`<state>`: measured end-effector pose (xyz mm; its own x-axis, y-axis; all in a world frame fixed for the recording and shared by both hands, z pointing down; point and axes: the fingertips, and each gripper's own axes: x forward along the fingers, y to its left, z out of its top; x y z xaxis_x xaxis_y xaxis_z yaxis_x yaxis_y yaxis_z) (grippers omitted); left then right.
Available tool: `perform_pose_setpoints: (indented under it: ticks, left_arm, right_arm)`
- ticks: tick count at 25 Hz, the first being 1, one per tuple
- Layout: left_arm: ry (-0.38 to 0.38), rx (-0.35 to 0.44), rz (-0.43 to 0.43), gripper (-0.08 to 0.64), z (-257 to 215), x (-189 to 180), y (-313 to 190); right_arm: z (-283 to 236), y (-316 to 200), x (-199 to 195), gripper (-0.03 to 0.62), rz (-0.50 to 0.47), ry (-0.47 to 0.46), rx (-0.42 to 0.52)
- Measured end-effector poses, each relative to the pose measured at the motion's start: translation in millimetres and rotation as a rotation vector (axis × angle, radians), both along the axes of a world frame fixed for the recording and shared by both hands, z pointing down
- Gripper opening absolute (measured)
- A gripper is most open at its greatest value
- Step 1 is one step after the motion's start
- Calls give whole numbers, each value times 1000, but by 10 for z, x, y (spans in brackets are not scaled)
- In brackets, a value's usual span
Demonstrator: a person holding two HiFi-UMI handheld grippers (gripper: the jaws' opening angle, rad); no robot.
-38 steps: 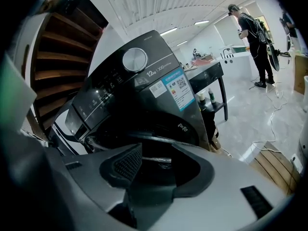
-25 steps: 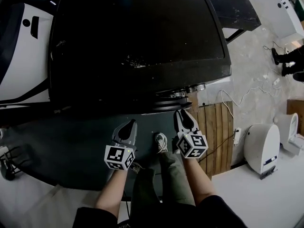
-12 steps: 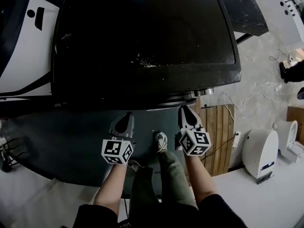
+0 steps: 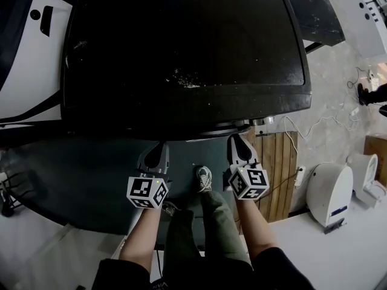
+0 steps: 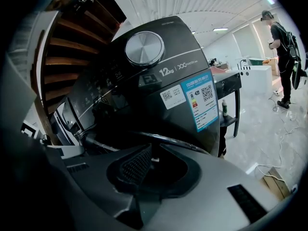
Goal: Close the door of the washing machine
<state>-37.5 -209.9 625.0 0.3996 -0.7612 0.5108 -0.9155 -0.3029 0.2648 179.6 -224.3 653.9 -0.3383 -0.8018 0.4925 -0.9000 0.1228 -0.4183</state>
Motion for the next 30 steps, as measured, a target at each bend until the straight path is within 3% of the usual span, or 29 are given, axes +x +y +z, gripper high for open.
perform_pose_setpoints:
  ticks: [30]
  left_arm:
    - [-10, 19, -24, 6, 21, 4, -44]
  right_arm:
    - [28, -93, -4, 45, -27, 15, 9]
